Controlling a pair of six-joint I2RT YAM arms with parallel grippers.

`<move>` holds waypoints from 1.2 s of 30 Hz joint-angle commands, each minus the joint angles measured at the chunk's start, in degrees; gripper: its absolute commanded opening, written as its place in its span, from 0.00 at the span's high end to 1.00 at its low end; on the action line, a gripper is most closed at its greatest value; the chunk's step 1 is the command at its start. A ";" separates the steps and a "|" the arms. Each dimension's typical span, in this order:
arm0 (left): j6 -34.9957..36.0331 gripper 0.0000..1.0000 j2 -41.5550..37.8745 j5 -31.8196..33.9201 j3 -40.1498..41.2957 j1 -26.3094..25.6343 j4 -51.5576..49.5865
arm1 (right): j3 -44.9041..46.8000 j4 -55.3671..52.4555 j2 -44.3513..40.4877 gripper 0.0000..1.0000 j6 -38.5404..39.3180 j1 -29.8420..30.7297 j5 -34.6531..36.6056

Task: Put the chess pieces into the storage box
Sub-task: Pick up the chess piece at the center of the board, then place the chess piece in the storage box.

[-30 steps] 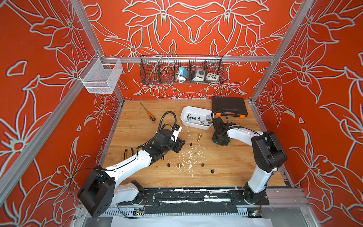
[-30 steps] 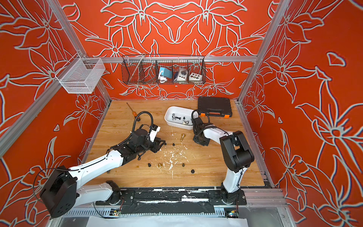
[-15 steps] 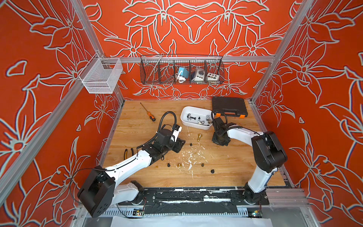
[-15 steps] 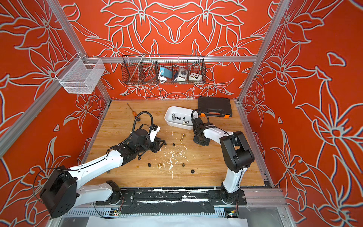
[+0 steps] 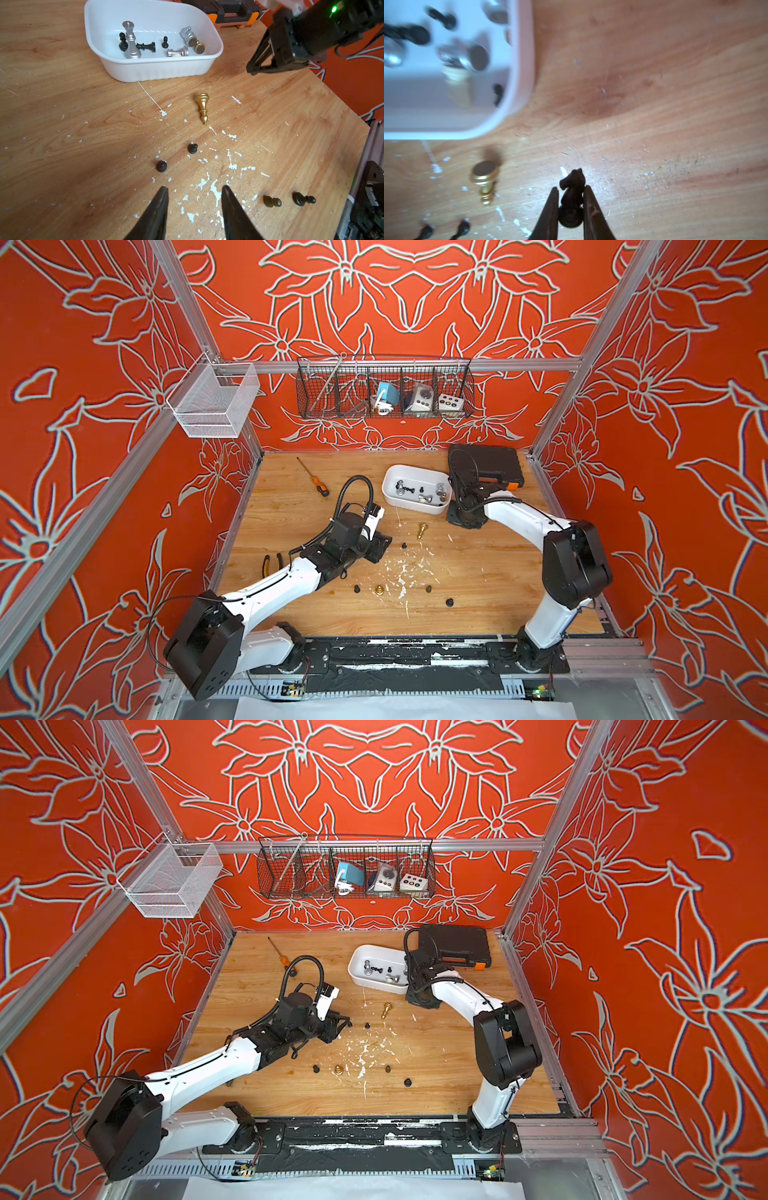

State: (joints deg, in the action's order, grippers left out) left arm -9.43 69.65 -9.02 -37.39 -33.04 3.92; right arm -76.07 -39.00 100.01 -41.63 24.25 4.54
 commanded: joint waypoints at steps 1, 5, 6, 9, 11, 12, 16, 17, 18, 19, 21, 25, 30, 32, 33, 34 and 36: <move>0.32 0.57 -1.44 0.58 -0.40 0.25 0.03 | -6.55 -2.47 0.75 0.81 2.65 -0.49 1.31; 0.47 0.57 -1.44 0.52 -0.39 0.22 -0.06 | -13.90 -2.84 4.66 0.81 3.69 -0.74 0.17; 0.47 0.57 -1.42 0.58 -0.41 0.25 -0.06 | -15.32 -2.64 5.62 0.81 3.76 -0.78 -0.04; 0.80 0.56 -1.44 0.73 -0.36 0.25 -0.14 | -20.14 -2.31 9.40 0.81 3.63 -0.79 -0.90; 1.08 0.56 -1.35 0.76 -0.47 0.23 -0.31 | -23.17 -1.81 12.24 0.81 3.11 -0.90 -1.77; 1.29 0.56 -1.35 0.77 -0.58 0.21 -0.47 | -24.19 -1.41 13.36 0.81 2.87 -0.85 -2.17; 2.00 0.56 -1.53 1.50 -0.90 0.39 -1.35 | -28.50 0.83 18.79 0.81 2.14 -0.79 -4.44; 2.14 0.56 -1.61 1.63 -0.90 0.40 -1.53 | -29.76 1.11 20.18 0.81 2.09 -0.78 -4.96; 2.20 0.56 -1.68 1.65 -0.89 0.42 -1.63 | -30.83 1.21 21.35 0.81 2.03 -0.78 -5.43; 2.22 0.56 -1.71 1.69 -0.81 0.51 -1.71 | -32.15 1.34 22.75 0.81 2.04 -0.78 -5.88; 2.14 0.56 -1.66 1.66 -0.71 0.61 -1.79 | -34.02 2.05 25.01 0.81 2.36 -0.83 -7.25; 1.81 0.56 -1.53 1.39 -0.44 0.77 -1.64 | -37.23 2.79 28.92 0.80 3.26 -0.70 -9.52; 1.70 0.56 -1.14 1.04 -0.36 0.77 -1.38 | -40.59 2.80 32.54 0.79 3.66 -0.76 -11.00; 1.73 0.56 -1.09 0.95 -0.34 0.82 -1.29 | -42.18 3.05 34.02 0.79 3.53 -0.77 -11.97; 1.70 0.56 -1.00 0.87 -0.41 0.84 -1.29 | -43.33 3.22 34.99 0.79 3.57 -0.73 -12.78; 1.61 0.56 -1.00 0.90 -0.40 0.86 -1.37 | -44.62 3.13 36.10 0.79 3.54 -0.79 -13.87; 1.52 0.56 -1.06 0.90 -0.40 0.86 -1.46 | -48.08 1.83 38.55 0.79 3.42 -0.77 -15.73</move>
State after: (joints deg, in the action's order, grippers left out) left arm -7.90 69.10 -7.77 -37.39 -32.56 2.46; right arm -120.11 -36.51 135.63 -38.17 23.62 -8.01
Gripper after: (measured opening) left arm 0.438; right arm 0.216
